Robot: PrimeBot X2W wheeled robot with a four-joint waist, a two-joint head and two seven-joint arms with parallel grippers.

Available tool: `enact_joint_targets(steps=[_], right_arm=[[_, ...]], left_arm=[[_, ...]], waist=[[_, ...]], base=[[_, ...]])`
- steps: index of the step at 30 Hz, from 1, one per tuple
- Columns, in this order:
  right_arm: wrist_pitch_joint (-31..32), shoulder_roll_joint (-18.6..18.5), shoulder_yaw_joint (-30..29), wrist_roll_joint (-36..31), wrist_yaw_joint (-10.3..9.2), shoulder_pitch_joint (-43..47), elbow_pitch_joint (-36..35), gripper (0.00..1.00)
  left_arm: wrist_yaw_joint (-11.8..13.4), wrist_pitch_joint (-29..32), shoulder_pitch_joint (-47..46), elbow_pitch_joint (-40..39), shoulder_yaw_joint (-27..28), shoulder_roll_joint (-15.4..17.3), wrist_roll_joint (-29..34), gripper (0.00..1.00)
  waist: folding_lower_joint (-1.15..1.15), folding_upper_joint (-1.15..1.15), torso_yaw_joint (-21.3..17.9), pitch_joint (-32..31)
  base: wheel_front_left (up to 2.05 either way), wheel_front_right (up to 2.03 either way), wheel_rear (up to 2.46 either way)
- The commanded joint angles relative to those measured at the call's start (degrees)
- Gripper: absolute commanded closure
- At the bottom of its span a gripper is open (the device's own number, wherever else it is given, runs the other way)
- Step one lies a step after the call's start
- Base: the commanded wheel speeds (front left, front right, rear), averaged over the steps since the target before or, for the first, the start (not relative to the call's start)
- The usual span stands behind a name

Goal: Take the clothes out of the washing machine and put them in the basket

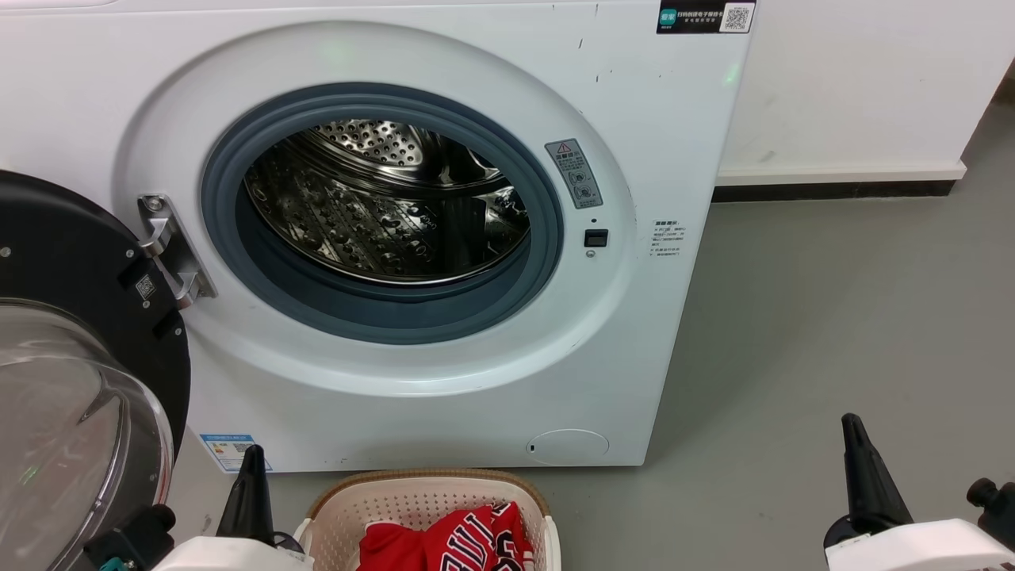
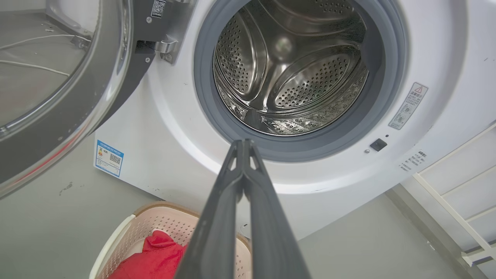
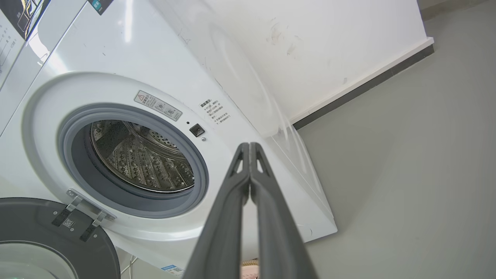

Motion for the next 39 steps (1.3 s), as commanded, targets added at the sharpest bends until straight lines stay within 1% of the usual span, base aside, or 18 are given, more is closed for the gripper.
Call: enact_joint_targets(steps=[1, 22, 23, 39], right_arm=[[0.31, -0.55, -0.06, 2.17, 0.00, -2.05, -0.40, 1.00], [4.12, -0.83, -0.52, 18.89, -0.01, -4.75, 1.83, 1.00], [4.59, -0.84, -0.61, 20.95, -0.01, -5.18, 2.12, 1.00], [7.11, -0.84, -1.09, 31.13, -0.01, -6.85, 3.55, 1.00]], left_arm=[[-0.38, 0.35, -1.78, -0.42, 0.19, 0.03, -1.98, 1.00], [-1.82, 4.40, -4.82, 1.61, 1.08, -0.32, -18.96, 1.00], [-2.04, 4.90, -5.09, 1.89, 1.20, -0.37, -21.11, 1.00], [-2.93, 7.42, -7.01, 3.14, 1.70, -0.64, -31.63, 1.00]], waist=[[0.00, 0.00, 0.02, 0.05], [0.00, 0.00, 0.40, 0.83], [0.00, 0.00, 0.45, 0.95], [0.00, 0.00, 0.73, 1.55]], base=[[0.00, 0.00, 0.00], [0.00, 0.00, 0.00], [0.00, 0.00, 0.00], [0.00, 0.00, 0.00]])
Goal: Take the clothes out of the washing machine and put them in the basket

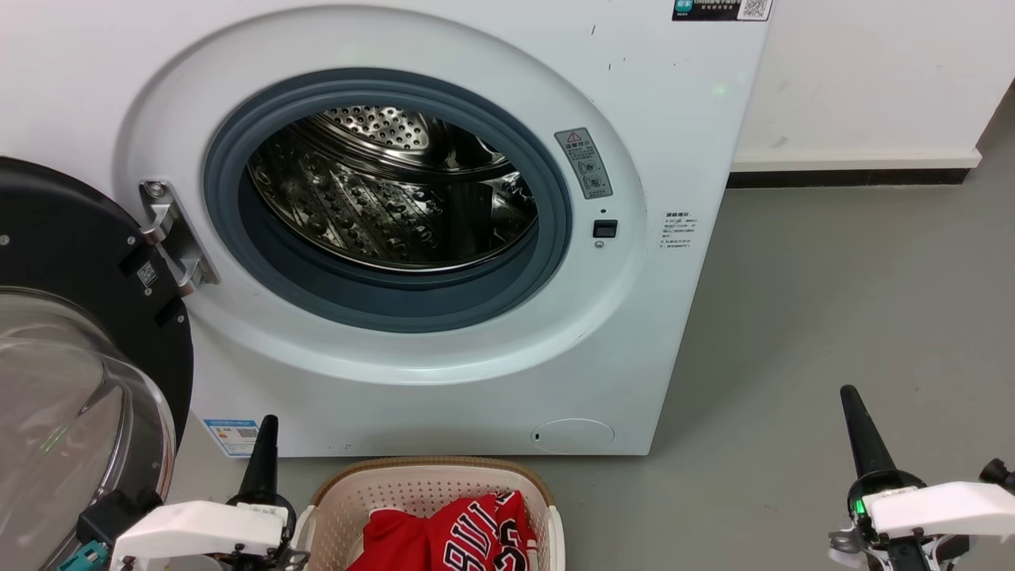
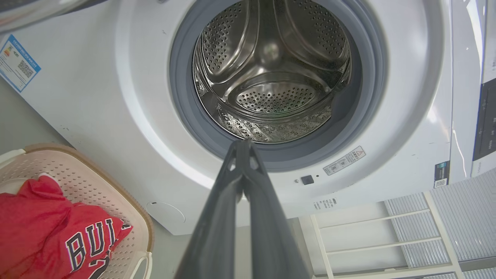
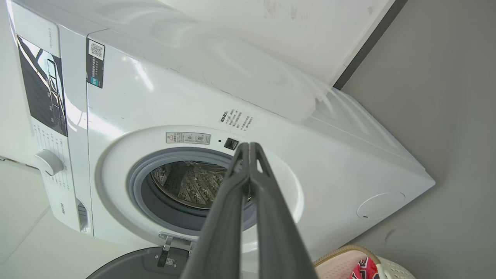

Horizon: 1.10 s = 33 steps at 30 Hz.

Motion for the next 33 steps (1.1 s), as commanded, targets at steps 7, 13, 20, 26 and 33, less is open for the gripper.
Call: enact_joint_targets(steps=[7, 13, 20, 26, 33], right_arm=[[1.22, -0.33, -0.35, 5.04, 0.00, -2.16, 0.35, 1.00], [2.06, -0.30, -0.54, 8.29, -0.01, -2.61, 0.86, 1.00], [3.06, -0.24, -0.77, 11.84, -0.01, -3.24, 1.34, 1.00], [3.79, -0.18, -0.97, 14.74, -0.01, -3.72, 1.76, 1.00], [4.66, -0.10, -1.20, 17.92, -0.01, -4.31, 2.20, 1.00]], left_arm=[[-0.70, 1.21, -2.18, 0.26, 0.37, 0.01, -5.16, 1.00], [-1.07, 2.06, -2.65, 0.68, 0.54, -0.08, -8.54, 1.00], [-1.35, 2.93, -3.39, 1.12, 0.74, -0.19, -12.25, 1.00], [-1.56, 3.69, -3.78, 1.54, 0.91, -0.27, -15.28, 1.00], [-1.89, 4.51, -4.47, 1.96, 1.09, -0.35, -18.62, 1.00]], waist=[[0.00, 0.00, 0.14, 0.29], [0.00, 0.00, 0.24, 0.51], [0.00, 0.00, 0.37, 0.77], [0.00, 0.00, 0.48, 1.00], [0.00, 0.00, 0.60, 1.26]], base=[[0.00, 0.00, 0.00], [0.00, 0.00, 0.00], [0.00, 0.00, 0.00], [0.00, 0.00, 0.00], [0.00, 0.00, 0.00]])
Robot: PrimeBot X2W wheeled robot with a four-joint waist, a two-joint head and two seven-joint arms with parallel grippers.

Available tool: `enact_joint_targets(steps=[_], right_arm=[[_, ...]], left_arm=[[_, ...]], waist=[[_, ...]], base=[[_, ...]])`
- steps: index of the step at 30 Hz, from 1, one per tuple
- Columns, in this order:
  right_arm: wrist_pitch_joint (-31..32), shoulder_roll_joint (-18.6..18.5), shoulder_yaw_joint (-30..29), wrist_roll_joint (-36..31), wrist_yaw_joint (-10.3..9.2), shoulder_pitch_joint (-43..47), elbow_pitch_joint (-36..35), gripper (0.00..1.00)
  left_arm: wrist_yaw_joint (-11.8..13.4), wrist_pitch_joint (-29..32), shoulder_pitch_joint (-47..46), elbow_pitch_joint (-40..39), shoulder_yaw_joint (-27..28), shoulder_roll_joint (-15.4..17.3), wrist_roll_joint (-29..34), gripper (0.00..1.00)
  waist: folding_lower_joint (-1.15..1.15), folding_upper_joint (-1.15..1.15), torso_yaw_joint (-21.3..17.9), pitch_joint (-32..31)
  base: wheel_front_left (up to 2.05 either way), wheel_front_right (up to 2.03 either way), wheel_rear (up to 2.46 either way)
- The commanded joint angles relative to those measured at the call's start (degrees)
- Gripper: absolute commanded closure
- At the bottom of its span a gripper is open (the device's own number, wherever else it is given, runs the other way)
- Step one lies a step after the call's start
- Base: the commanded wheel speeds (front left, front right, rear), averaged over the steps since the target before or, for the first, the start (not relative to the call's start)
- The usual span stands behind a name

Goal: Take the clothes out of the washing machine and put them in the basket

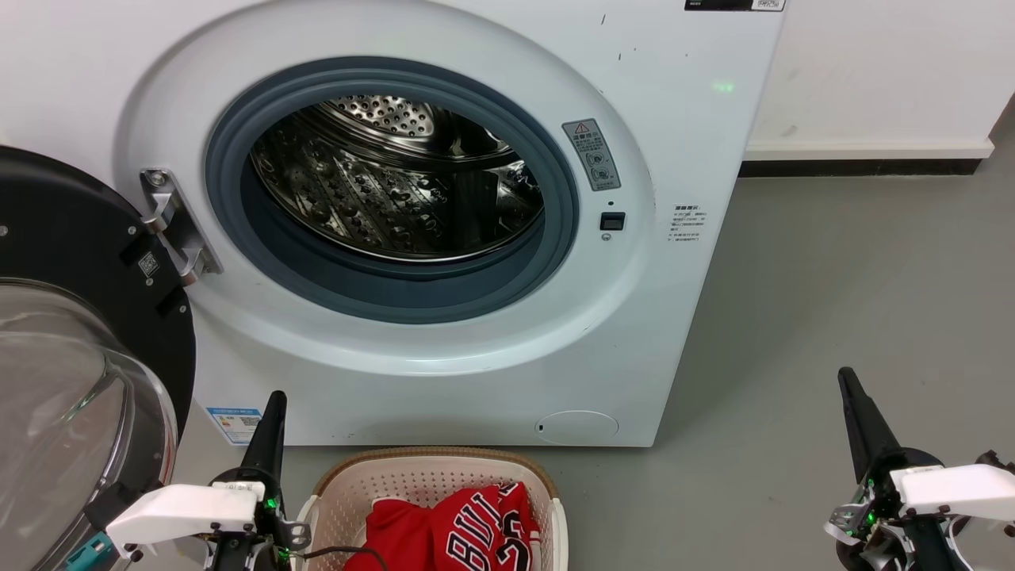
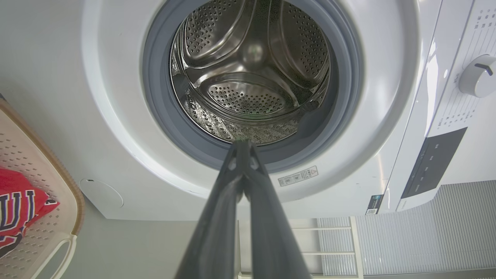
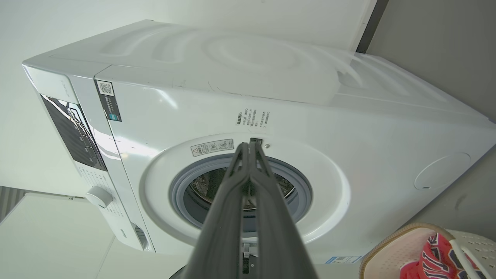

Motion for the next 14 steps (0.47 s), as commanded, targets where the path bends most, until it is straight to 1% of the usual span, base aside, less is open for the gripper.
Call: enact_joint_targets(steps=[1, 14], right_arm=[[0.40, -0.09, -0.16, 1.60, -0.01, -1.35, 0.08, 1.00], [1.82, 0.06, -0.54, 6.61, -0.02, -2.33, 0.88, 1.00]], left_arm=[[-0.42, 0.46, -1.25, 0.12, 0.25, -0.05, -1.48, 1.00], [-0.88, 1.71, -2.10, 0.84, 0.56, -0.21, -6.85, 1.00]], waist=[[0.00, 0.00, 0.04, 0.08], [0.00, 0.00, 0.25, 0.53]], base=[[0.00, 0.00, 0.00], [0.00, 0.00, 0.00]])
